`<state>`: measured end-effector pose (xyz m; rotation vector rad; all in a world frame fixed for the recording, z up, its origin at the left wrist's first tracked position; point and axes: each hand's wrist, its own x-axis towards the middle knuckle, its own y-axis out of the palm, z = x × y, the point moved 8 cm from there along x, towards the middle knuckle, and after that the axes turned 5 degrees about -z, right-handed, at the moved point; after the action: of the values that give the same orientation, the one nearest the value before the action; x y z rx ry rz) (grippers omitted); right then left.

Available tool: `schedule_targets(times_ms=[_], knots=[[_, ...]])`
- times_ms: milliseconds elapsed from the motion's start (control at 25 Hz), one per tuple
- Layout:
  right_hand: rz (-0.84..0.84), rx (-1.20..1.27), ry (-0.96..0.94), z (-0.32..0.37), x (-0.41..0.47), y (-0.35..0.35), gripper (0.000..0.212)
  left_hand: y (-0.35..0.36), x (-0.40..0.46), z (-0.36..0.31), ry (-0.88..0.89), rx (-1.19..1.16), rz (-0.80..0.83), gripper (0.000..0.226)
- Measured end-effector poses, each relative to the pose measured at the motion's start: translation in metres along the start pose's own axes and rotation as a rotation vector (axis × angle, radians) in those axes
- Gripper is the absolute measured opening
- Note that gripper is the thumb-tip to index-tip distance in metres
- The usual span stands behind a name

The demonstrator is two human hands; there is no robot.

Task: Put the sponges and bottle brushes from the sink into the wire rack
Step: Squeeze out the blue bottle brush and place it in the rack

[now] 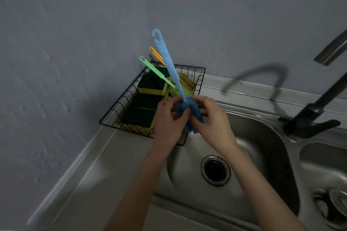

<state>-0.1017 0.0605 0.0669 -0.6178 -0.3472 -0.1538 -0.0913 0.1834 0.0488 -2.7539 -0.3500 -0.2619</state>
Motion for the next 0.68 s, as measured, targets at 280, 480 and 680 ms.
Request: schedule_targets(times_ms=[280, 480, 680], knots=[[0.044, -0.083, -0.017, -0.002, 0.053, 0.034, 0.043, -0.004, 0.053, 0.013, -0.030, -0.089, 0.023, 0.036], [0.131, -0.207, -0.005, -0.022, 0.088, 0.062, 0.044, 0.012, 0.083, 0.044, -0.148, -0.061, 0.087, 0.037], [0.272, -0.278, 0.034, -0.044, 0.104, 0.093, 0.044, 0.024, 0.093, 0.076, -0.264, 0.082, 0.177, 0.039]])
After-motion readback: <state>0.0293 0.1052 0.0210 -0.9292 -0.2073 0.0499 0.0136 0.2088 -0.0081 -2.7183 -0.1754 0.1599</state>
